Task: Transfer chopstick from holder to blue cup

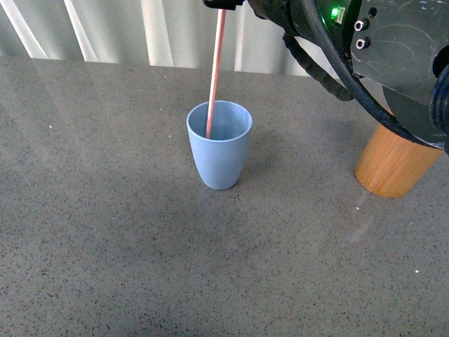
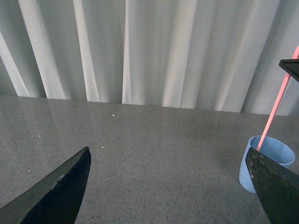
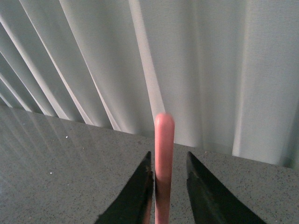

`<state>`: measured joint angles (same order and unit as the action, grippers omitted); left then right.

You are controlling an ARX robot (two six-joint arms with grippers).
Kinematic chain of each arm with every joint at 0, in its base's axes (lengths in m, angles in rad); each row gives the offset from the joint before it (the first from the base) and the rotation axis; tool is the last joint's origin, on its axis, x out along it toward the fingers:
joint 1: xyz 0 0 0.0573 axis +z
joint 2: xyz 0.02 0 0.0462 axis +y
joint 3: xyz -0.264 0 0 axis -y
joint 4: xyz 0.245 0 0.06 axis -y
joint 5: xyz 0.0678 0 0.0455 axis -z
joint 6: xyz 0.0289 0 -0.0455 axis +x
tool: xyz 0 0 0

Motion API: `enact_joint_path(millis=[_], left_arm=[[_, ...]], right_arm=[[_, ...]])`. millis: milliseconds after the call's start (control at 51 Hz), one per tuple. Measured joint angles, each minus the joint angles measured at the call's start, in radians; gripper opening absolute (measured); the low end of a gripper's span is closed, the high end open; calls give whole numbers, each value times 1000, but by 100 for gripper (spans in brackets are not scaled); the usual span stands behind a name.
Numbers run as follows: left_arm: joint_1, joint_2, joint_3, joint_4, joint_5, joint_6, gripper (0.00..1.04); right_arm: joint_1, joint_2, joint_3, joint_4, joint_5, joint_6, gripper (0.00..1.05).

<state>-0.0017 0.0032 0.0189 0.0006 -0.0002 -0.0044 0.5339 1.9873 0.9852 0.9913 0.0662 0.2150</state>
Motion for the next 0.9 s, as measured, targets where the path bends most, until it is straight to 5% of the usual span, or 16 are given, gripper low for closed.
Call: enact_joint_path(millis=[392, 705, 901], left_arm=[[0, 0, 0, 0, 0, 0, 98], [0, 0, 0, 0, 0, 0, 98], [0, 0, 0, 0, 0, 0, 98]], right_arm=[[-4, -58, -44, -8, 15, 2, 96], [-40, -234, -140, -42, 128, -67, 95], [-170, -460, -301, -172, 258, -113, 95]])
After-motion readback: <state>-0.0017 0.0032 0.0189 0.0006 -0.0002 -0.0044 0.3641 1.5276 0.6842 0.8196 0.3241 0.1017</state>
